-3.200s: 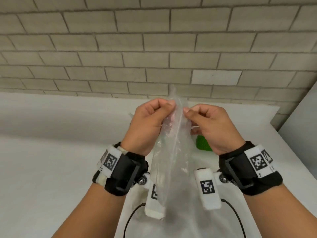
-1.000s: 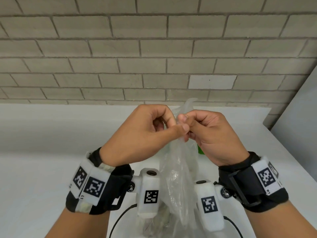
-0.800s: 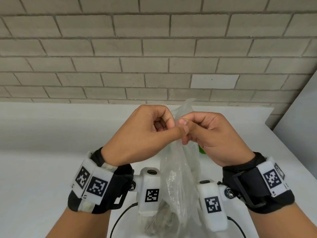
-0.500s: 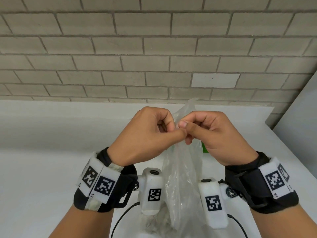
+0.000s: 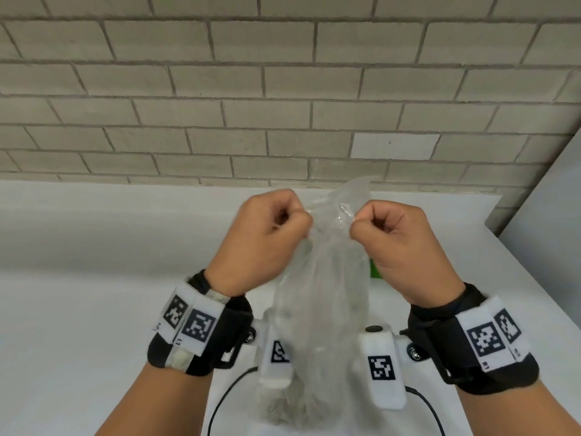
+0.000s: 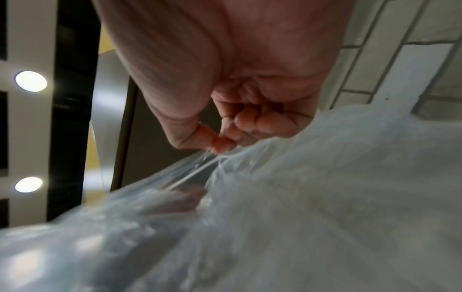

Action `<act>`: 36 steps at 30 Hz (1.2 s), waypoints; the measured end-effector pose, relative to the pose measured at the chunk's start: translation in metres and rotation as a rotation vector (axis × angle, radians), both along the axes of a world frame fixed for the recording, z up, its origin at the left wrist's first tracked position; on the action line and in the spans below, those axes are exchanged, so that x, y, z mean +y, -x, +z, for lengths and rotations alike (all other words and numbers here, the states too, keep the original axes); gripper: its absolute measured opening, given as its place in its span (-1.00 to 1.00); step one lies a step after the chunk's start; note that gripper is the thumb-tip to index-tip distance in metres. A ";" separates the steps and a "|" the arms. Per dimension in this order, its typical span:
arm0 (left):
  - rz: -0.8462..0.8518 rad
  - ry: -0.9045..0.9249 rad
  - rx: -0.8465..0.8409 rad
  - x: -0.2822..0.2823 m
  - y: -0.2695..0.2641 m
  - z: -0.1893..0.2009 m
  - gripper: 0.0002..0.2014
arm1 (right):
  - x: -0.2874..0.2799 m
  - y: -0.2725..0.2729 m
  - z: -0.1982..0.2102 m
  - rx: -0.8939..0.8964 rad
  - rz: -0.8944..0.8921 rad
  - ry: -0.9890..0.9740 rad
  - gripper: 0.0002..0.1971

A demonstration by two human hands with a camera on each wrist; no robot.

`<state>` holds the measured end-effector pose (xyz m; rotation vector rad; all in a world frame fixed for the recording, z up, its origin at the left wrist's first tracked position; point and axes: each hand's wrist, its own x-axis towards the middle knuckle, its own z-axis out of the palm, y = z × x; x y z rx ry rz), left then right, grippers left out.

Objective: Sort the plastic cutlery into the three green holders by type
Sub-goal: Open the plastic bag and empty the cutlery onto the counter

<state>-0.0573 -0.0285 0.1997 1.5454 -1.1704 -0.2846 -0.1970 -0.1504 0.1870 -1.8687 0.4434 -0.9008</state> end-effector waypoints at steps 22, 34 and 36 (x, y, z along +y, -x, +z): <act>0.386 0.140 -0.061 0.045 -0.089 0.009 -0.83 | -0.022 0.045 0.031 0.615 0.060 0.536 -0.08; -0.322 -0.245 -0.483 0.013 -0.024 0.013 -0.74 | -0.010 0.027 0.044 -0.077 -0.117 0.809 -0.54; -0.133 -0.052 -0.521 0.009 -0.028 0.010 -0.76 | -0.008 0.029 0.042 -0.097 -0.154 0.757 -0.51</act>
